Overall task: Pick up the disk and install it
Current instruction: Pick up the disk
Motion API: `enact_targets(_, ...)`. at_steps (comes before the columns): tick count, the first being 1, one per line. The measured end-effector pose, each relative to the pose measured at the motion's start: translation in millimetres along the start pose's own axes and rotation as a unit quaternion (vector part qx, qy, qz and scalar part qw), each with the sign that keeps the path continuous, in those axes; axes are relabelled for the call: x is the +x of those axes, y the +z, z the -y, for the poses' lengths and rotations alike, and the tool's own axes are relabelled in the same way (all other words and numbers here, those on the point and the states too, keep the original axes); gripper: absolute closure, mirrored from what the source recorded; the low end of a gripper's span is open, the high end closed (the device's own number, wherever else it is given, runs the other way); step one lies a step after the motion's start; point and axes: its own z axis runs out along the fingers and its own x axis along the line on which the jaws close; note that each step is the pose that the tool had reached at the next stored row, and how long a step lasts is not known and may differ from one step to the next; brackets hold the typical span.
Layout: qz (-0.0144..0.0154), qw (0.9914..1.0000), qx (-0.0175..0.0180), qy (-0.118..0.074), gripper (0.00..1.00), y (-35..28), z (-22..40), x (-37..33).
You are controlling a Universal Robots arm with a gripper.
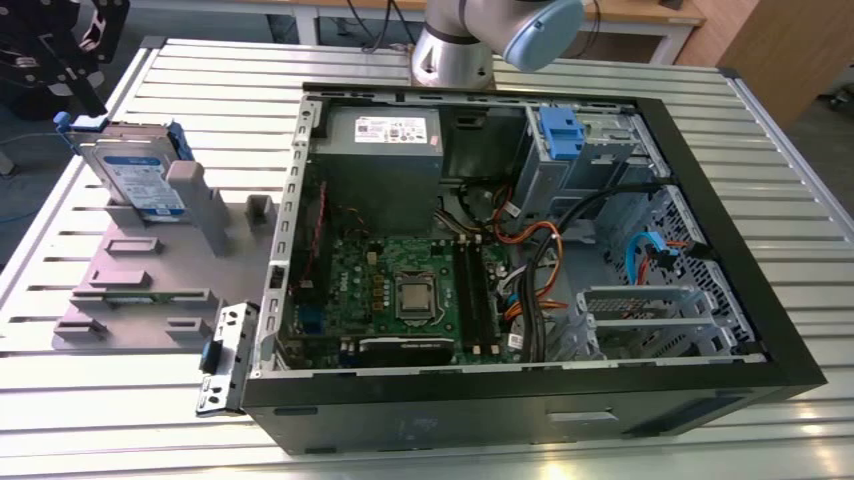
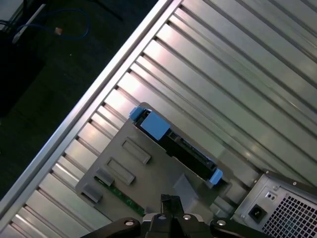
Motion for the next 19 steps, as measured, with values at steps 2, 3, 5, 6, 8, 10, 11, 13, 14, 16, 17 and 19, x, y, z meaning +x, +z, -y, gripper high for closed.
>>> enact_targets(2, 0.0, 1.0, 0.0, -0.002, 0.89, 0.0, 0.0, 0.0)
enact_targets(3, 0.0, 0.99999, 0.0, -0.003, 0.89, 0.0, 0.0, 0.0)
enact_targets(5, -0.0001, 0.99999, -0.0001, -0.005, 0.89, 0.0, 0.0, 0.0)
enact_targets(6, -0.0001, 0.99998, -0.0001, -0.007, 0.89, 0.0, 0.0, 0.0)
enact_targets(8, -0.0001, 0.99996, -0.0002, -0.009, 0.89, 0.0, 0.0, 0.0)
enact_targets(10, -0.0002, 0.99994, -0.0002, -0.011, 0.89, 0.0, 0.0, 0.0)
enact_targets(11, -0.0002, 0.99993, -0.0002, -0.012, 0.89, 0.0, 0.0, 0.0)
enact_targets(13, -0.0002, 0.9999, -0.0003, -0.014, 0.89, 0.0, 0.0, 0.0)
enact_targets(14, -0.0002, 0.99988, -0.0003, -0.016, 0.89, 0.0, 0.0, 0.0)
enact_targets(16, -0.0003, 0.99984, -0.0003, -0.018, 0.89, 0.0, 0.0, 0.0)
enact_targets(17, -0.0003, 0.99982, -0.0004, -0.019, 0.89, 0.0, 0.0, 0.0)
enact_targets(19, -0.0003, 0.99978, -0.0004, -0.021, 0.89, 0.0, 0.0, 0.0)
